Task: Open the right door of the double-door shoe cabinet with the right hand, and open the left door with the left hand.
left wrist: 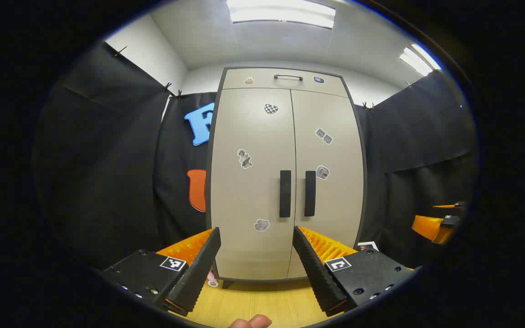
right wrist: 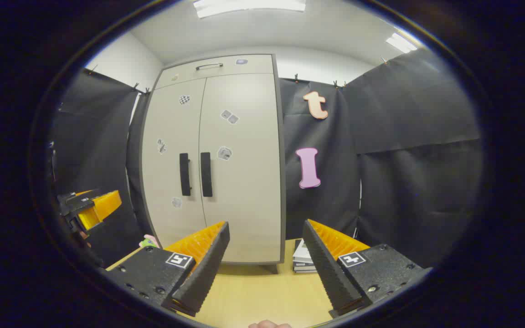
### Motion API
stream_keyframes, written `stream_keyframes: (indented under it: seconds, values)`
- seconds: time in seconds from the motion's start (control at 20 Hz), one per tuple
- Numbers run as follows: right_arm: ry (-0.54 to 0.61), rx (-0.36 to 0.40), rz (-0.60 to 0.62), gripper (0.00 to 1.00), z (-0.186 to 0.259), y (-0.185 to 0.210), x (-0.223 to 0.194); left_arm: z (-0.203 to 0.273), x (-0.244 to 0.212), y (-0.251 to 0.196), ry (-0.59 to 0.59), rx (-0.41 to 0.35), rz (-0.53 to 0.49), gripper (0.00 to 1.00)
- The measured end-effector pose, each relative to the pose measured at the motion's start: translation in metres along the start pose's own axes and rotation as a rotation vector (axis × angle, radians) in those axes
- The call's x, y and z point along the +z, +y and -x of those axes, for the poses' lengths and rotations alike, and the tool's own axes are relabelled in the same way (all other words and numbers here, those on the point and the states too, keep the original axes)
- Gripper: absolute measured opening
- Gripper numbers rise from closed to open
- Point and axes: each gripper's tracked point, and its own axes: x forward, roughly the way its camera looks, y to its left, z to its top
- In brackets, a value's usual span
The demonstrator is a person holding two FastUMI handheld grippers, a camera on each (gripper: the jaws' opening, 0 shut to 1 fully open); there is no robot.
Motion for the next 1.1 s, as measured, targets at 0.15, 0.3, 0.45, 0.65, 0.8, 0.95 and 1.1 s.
stream_keyframes:
  seconds: [0.15,0.3,0.45,0.65,0.8,0.95,1.1]
  values:
    - [0.007,0.010,0.000,1.00,0.001,0.010,-0.001,0.002,-0.002,0.003,0.007,-0.005,-0.009,0.95]
    - [0.015,0.015,-0.005,1.00,0.001,0.014,-0.003,0.002,-0.002,0.004,0.003,-0.013,0.001,0.95]
    - [0.015,0.016,-0.013,1.00,0.000,0.018,-0.004,0.001,-0.004,0.007,0.006,-0.019,0.004,0.95]
    - [0.020,0.010,-0.018,1.00,-0.001,0.020,-0.005,0.000,-0.007,0.009,0.007,-0.017,0.005,0.95]
    - [0.027,0.006,-0.020,1.00,0.000,0.021,-0.009,-0.001,-0.009,0.009,0.010,-0.023,0.012,0.95]
    - [0.036,0.012,-0.020,1.00,-0.001,0.026,-0.012,-0.002,-0.007,0.011,0.006,-0.024,0.009,0.95]
    - [0.050,0.033,-0.022,1.00,-0.005,0.037,-0.013,0.000,-0.011,0.013,0.008,-0.024,0.001,0.95]
